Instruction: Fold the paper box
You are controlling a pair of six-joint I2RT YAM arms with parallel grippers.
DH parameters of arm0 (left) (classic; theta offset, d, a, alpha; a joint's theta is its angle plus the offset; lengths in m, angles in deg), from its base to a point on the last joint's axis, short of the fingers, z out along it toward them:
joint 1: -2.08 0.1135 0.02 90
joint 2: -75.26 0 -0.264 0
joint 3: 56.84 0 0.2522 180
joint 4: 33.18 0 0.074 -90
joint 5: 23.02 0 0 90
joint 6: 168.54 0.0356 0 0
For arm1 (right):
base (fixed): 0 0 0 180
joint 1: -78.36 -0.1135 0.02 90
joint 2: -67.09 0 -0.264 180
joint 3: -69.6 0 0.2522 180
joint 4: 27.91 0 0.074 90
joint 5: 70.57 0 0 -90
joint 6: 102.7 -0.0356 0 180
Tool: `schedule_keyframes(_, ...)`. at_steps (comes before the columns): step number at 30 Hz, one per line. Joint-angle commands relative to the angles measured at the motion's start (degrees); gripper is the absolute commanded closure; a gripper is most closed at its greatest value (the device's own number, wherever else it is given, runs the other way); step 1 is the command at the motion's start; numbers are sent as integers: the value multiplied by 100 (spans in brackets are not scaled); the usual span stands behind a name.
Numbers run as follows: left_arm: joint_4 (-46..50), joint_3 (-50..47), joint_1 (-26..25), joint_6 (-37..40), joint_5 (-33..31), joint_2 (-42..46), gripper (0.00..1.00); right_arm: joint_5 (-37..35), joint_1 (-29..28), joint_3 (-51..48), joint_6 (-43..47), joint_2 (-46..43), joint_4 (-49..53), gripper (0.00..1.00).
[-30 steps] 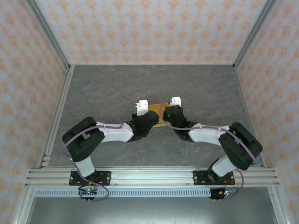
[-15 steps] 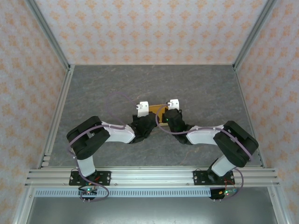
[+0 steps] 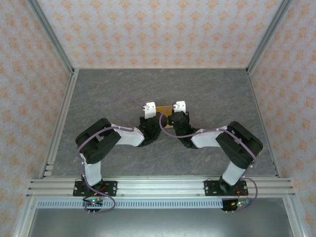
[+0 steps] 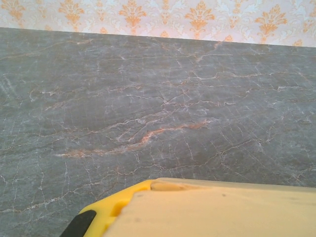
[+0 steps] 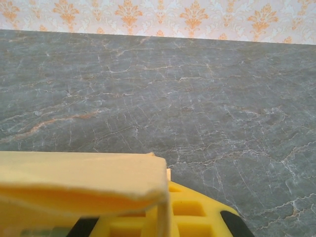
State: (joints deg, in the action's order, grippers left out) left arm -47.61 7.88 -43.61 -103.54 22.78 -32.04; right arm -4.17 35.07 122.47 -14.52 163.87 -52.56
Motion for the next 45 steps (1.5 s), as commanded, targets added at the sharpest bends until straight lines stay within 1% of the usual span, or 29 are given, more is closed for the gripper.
schedule_keyframes(1,6,-99,82,79,-541,-176,98,-183,40,-76,-73,97,-311,100)
schedule_keyframes(5,-8,-186,79,-16,-534,-177,97,3,8,-167,-343,44,-279,99)
schedule_keyframes(15,-56,-345,71,-111,-589,-176,96,54,-22,-356,-784,100,-316,96)
schedule_keyframes(19,-106,-425,41,-154,-639,-177,95,65,-22,-434,-893,135,-369,96)
schedule_keyframes(20,-127,-448,34,-155,-642,-334,95,74,-23,-455,-913,132,-386,96)
schedule_keyframes(23,-135,-477,20,-148,-684,-367,95,83,-26,-519,-934,99,-384,96)
schedule_keyframes(28,-167,-519,2,-111,-739,-372,95,89,-28,-606,-929,-2,-313,93)
schedule_keyframes(33,-146,-527,-9,-76,-785,-326,95,144,-29,-650,-903,-221,-120,85)
schedule_keyframes(38,-134,-528,-13,-45,-817,-313,95,259,-30,-754,-890,-588,175,74)
schedule_keyframes(41,-127,-525,-23,1,-840,-301,95,340,-30,-838,-902,-841,409,69)
schedule_keyframes(45,-108,-480,-36,69,-862,-296,95,528,-24,-892,-919,-1410,890,65)
